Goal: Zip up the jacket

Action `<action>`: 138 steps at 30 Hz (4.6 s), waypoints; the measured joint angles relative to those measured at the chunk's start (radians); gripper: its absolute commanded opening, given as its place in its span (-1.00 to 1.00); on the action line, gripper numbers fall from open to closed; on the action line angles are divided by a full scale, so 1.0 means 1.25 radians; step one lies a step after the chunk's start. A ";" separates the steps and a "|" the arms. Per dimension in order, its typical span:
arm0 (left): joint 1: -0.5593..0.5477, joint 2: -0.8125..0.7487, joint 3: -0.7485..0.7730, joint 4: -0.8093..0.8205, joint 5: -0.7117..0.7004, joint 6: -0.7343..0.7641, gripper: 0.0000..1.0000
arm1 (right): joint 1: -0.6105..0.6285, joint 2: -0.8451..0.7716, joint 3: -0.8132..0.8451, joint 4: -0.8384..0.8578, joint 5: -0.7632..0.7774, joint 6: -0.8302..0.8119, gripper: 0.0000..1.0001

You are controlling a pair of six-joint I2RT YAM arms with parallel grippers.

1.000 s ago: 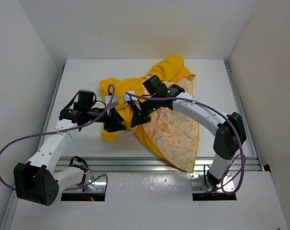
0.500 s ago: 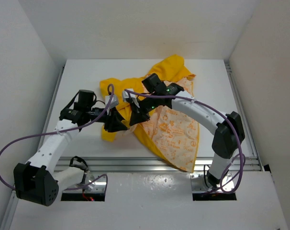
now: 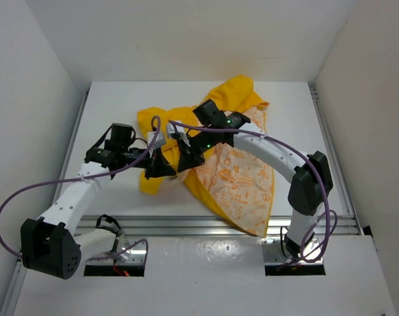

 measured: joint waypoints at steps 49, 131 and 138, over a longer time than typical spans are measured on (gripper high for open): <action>0.038 -0.173 -0.184 0.507 -0.296 -0.558 -1.00 | -0.142 0.052 -0.467 1.385 0.003 1.807 0.40; 0.038 -0.198 -0.168 0.530 -0.318 -0.690 -0.46 | -0.098 0.077 -0.274 1.209 -0.023 1.508 -0.99; 0.026 -0.172 -0.151 0.507 -0.254 -0.662 -0.36 | -0.100 0.069 -0.283 1.208 -0.065 1.452 -0.99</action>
